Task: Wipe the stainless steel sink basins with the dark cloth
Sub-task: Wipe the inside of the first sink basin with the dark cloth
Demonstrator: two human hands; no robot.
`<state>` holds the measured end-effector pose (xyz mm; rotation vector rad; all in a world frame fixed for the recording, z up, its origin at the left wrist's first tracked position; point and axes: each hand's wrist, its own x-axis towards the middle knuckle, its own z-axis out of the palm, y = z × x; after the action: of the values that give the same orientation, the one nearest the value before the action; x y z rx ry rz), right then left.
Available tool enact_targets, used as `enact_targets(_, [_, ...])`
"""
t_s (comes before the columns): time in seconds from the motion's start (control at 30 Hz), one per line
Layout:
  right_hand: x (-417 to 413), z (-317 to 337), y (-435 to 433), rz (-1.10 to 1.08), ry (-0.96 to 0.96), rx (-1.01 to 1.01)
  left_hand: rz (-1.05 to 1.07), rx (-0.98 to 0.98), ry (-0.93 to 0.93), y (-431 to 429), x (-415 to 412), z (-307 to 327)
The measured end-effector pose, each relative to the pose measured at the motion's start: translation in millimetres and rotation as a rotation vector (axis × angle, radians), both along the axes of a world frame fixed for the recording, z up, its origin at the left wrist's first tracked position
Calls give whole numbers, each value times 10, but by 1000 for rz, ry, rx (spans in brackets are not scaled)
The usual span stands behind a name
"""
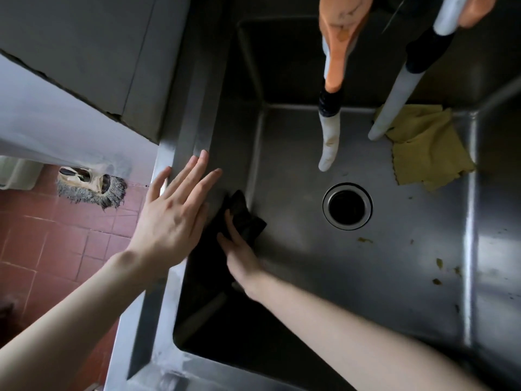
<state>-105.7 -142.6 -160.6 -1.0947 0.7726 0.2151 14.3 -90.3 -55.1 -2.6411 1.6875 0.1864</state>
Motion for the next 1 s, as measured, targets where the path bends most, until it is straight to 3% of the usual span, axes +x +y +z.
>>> enact_targets(0.3, [395, 6, -155, -214, -52, 19, -58, 0, -5, 30, 99, -18])
enact_targets(0.47, [369, 206, -126, -145, -81, -107, -11, -117, 64, 32, 85, -6])
enact_targets(0.7, [-263, 695, 267, -126, -319, 81, -13, -154, 98, 52, 72, 58])
enact_targets(1.0, [265, 668, -269, -229, -249, 27, 31, -233, 91, 53, 46, 51])
